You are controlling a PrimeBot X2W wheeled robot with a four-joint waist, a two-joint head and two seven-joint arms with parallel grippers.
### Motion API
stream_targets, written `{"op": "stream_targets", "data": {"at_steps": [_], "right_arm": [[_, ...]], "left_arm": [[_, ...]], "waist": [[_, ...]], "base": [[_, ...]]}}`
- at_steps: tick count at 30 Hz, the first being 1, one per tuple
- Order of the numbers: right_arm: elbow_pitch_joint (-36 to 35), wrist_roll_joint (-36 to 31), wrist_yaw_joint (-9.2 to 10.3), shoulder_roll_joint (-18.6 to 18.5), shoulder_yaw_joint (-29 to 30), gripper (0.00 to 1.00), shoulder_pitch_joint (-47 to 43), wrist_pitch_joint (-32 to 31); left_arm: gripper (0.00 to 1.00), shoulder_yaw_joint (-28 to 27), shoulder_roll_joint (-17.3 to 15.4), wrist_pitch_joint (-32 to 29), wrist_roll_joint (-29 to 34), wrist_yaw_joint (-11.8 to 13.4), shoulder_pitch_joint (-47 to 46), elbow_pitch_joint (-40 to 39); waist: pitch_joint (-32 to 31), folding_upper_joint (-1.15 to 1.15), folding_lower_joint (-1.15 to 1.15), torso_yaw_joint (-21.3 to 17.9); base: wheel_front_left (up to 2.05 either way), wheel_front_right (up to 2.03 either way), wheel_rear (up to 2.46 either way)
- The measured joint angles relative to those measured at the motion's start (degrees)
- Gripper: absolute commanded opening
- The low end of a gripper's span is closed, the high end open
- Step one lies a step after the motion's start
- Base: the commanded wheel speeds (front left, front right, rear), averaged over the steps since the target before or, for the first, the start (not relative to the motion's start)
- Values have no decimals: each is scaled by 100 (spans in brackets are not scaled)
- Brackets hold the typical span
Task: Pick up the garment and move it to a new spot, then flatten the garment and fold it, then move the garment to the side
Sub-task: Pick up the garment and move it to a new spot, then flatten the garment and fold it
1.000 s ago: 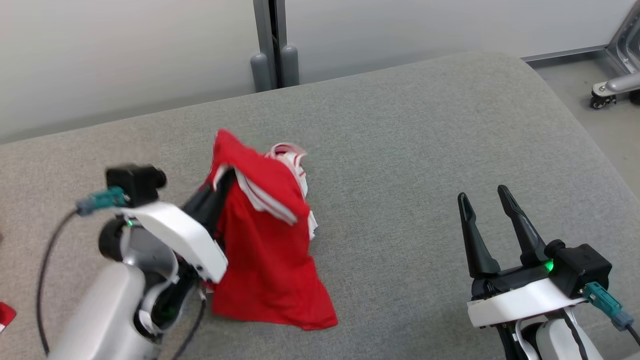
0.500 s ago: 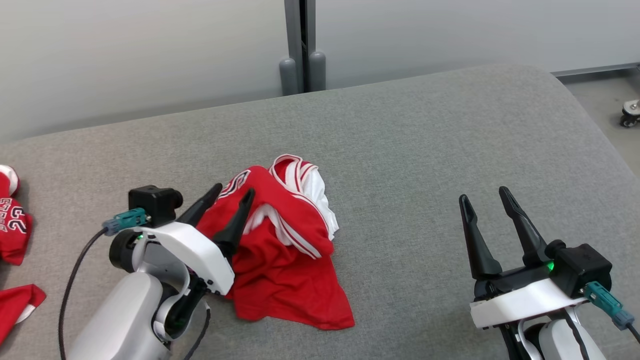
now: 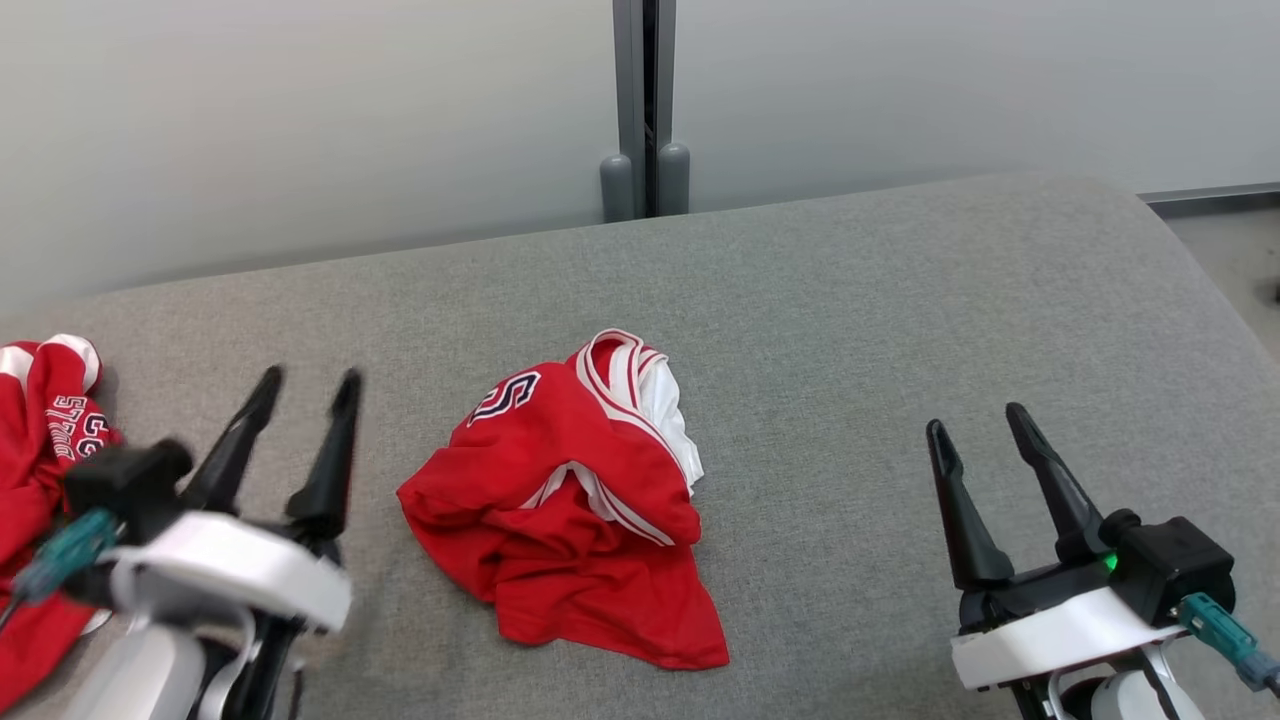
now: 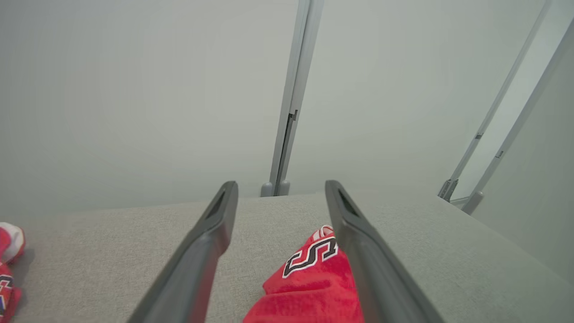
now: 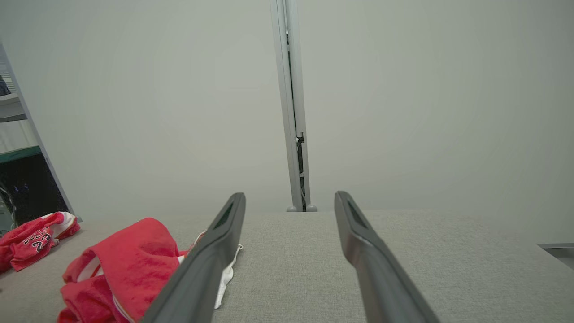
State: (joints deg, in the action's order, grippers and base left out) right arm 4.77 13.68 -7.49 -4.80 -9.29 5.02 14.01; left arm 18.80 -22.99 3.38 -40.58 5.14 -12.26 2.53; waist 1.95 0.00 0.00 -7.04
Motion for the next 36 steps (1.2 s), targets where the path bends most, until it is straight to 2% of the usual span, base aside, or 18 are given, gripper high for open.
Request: {"op": "stream_targets", "data": {"at_steps": [6, 9, 14, 17, 23, 36], "right_arm": [[-124, 3, 0, -23, -34, 100, -144, -35], [-125, 20, 0, -37, -11, 100, -241, -37], [-101, 69, 0, -11, 34, 100, -336, -47], [-88, 75, 0, -14, 12, 100, -371, -114], [-125, 73, 0, -91, -22, 100, -317, -175], [-149, 78, 0, -69, 5, 100, -346, -182]], "left_arm": [[100, -466, -199, 719, 198, 503, 978, -261], [100, -569, -123, 886, 261, 735, 1330, -410], [100, -602, 144, 1053, 394, 958, 1615, -610], [100, -483, 190, 1079, 575, 988, 1680, -634], [100, -404, 188, 1079, 583, 903, 1520, -563], [100, -303, 294, 1087, 622, 898, 1497, -404]], "waist": [[-5, 0, 0, -51], [-8, 0, 0, -53], [-56, 0, 0, -14], [-69, 0, 0, 30], [-102, 0, 0, 49], [-78, 0, 0, 77]], "base": [[0, 0, 0], [0, 0, 0], [0, 0, 0], [0, 0, 0], [0, 0, 0], [0, 0, 0]]}}
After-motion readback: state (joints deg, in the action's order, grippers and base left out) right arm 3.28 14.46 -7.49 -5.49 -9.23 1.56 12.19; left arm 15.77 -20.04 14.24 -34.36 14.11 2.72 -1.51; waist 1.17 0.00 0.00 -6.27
